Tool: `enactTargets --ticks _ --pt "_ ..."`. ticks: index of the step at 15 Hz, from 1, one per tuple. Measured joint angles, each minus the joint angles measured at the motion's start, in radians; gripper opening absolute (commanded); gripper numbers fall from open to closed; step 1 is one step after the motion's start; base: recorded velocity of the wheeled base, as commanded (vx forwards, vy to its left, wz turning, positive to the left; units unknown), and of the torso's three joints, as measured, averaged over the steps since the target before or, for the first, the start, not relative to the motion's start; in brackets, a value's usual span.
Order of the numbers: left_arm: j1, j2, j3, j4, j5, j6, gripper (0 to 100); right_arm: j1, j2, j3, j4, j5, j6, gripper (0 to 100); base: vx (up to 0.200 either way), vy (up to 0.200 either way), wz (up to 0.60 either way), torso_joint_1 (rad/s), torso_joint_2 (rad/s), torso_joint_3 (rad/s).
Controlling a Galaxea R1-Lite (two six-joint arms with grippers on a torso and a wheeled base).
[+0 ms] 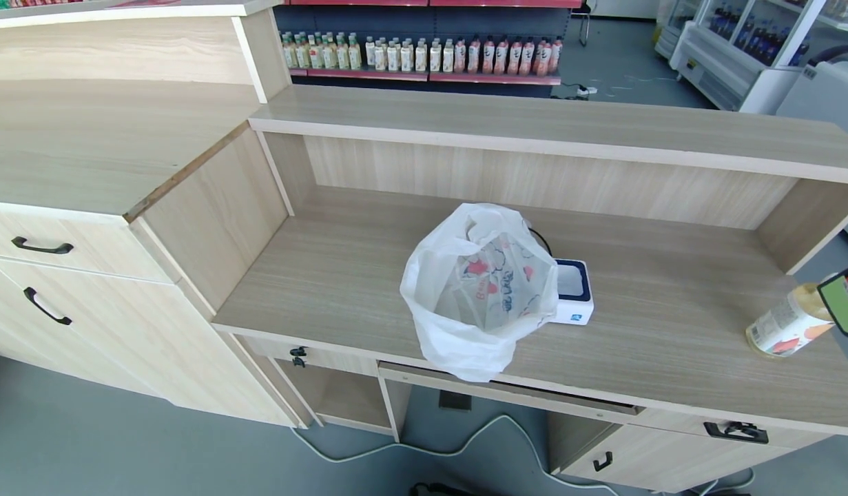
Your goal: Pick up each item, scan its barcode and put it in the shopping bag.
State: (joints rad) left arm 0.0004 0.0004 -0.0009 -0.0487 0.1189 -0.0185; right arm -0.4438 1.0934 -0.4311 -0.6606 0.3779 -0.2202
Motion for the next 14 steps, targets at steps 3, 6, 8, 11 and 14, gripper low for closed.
enactTargets --ticks 3,6,8,11,14 --pt "-0.001 0.000 0.000 0.000 0.002 0.001 100 0.083 0.019 -0.061 -0.029 -0.001 0.228 0 0.000 0.200 0.00 0.007 0.01 -0.004" --pt "0.000 0.000 0.001 0.000 0.003 0.000 100 0.145 0.066 -0.101 -0.043 -0.009 0.223 0 0.000 0.200 0.00 0.004 0.00 0.002" --pt "0.000 0.000 0.001 0.000 0.003 -0.002 100 0.178 0.123 -0.129 -0.077 -0.060 0.218 0 0.000 0.000 0.00 0.000 0.00 0.000" --pt "0.000 0.000 0.000 0.000 0.007 -0.008 100 0.241 0.239 -0.190 -0.129 -0.158 0.229 0 0.000 0.000 0.00 0.000 0.00 0.000" --pt "0.000 0.000 0.000 0.000 0.007 -0.008 100 0.341 0.353 -0.239 -0.140 -0.267 0.242 0 0.000 0.000 0.00 0.000 0.00 0.000"
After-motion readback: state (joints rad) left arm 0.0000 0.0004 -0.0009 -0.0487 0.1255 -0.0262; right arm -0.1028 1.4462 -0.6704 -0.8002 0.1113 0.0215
